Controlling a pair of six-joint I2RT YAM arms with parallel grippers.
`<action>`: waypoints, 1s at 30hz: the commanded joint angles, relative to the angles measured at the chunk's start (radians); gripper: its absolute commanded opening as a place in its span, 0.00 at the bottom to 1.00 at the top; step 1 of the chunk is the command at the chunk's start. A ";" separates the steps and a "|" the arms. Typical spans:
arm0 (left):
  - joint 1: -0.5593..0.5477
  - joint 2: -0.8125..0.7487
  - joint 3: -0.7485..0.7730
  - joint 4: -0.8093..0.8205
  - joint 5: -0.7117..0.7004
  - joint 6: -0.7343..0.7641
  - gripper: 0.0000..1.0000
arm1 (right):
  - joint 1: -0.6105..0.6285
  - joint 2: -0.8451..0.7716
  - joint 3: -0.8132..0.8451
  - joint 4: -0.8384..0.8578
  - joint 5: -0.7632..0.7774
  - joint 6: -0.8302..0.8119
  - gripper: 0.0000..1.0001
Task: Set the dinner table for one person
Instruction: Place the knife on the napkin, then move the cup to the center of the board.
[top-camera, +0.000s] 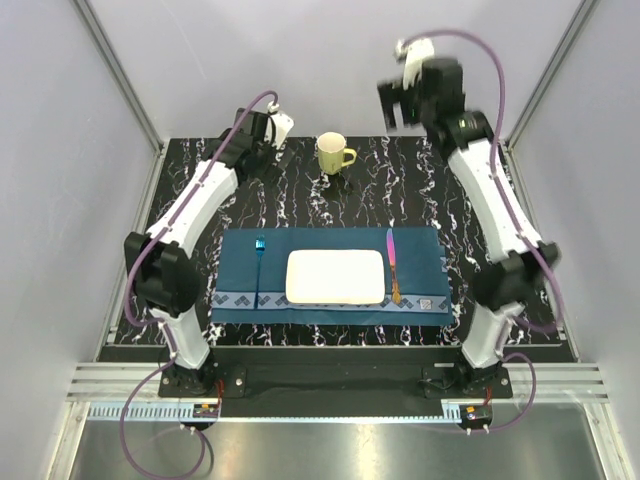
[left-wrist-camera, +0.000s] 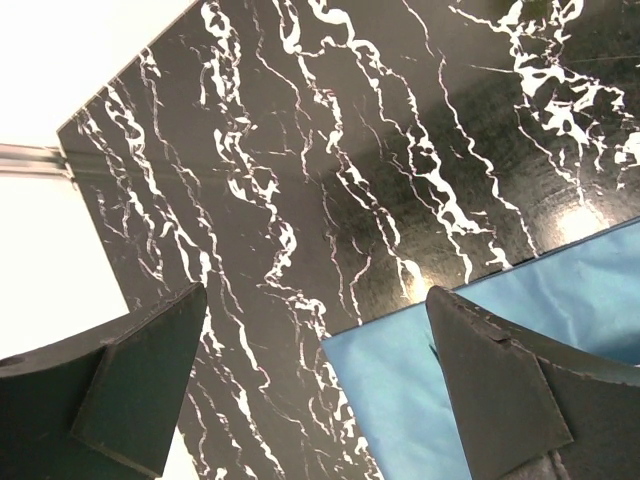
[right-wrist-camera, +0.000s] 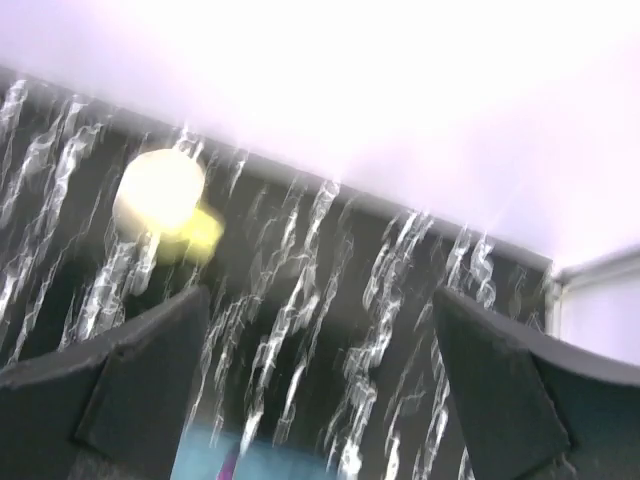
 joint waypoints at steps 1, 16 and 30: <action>0.001 -0.093 0.010 0.052 -0.034 0.044 0.99 | -0.116 0.332 0.677 -0.187 -0.005 0.006 1.00; 0.021 -0.248 -0.142 0.087 -0.115 0.075 0.99 | -0.164 0.706 0.777 -0.410 -0.509 0.125 0.99; 0.030 -0.121 -0.106 0.099 -0.078 0.104 0.99 | -0.083 0.707 0.563 -0.296 -0.485 -0.351 0.93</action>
